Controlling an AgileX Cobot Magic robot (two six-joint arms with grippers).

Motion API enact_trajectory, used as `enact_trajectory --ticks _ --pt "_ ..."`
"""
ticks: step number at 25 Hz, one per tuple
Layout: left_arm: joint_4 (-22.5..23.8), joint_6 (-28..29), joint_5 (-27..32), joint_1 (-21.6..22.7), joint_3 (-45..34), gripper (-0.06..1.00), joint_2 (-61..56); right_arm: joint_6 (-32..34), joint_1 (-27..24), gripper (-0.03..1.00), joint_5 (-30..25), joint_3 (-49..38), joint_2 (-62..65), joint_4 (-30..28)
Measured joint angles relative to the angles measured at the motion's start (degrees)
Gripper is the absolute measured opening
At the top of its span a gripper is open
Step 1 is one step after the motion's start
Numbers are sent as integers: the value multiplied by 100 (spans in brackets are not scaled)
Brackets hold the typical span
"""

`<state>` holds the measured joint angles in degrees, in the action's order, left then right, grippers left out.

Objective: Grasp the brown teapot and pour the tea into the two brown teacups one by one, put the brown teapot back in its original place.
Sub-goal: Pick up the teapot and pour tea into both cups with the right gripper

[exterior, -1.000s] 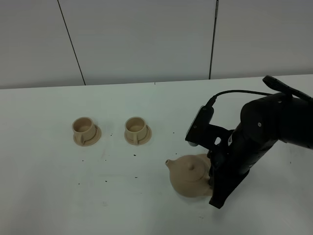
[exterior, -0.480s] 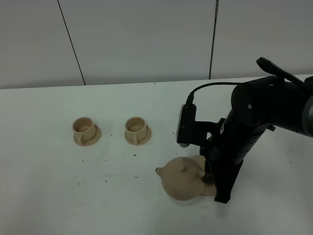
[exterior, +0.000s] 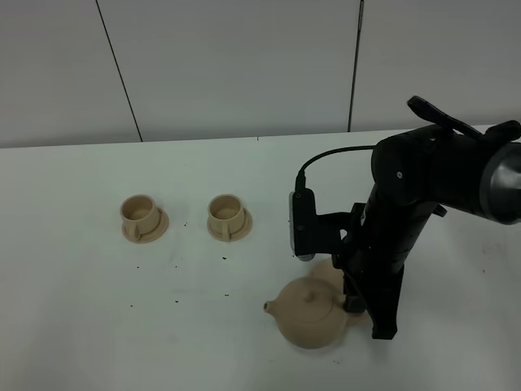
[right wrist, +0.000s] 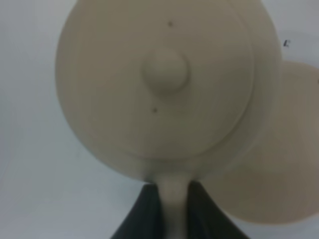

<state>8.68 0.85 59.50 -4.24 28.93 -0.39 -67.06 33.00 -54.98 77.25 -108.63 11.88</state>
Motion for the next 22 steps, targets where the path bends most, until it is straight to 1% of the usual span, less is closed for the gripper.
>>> enact_trajectory --ticks 8,14,17,22 --pt "0 0 0 0 0 23 0 -18 0 10 79 23 0 -7" --pt "0 0 0 0 0 23 0 -31 0 10 33 394 -9 -18" --pt "0 0 0 0 0 23 0 -33 0 10 -218 771 -214 -23" --pt "0 0 0 0 0 23 0 -33 0 10 -969 1686 -962 -12"
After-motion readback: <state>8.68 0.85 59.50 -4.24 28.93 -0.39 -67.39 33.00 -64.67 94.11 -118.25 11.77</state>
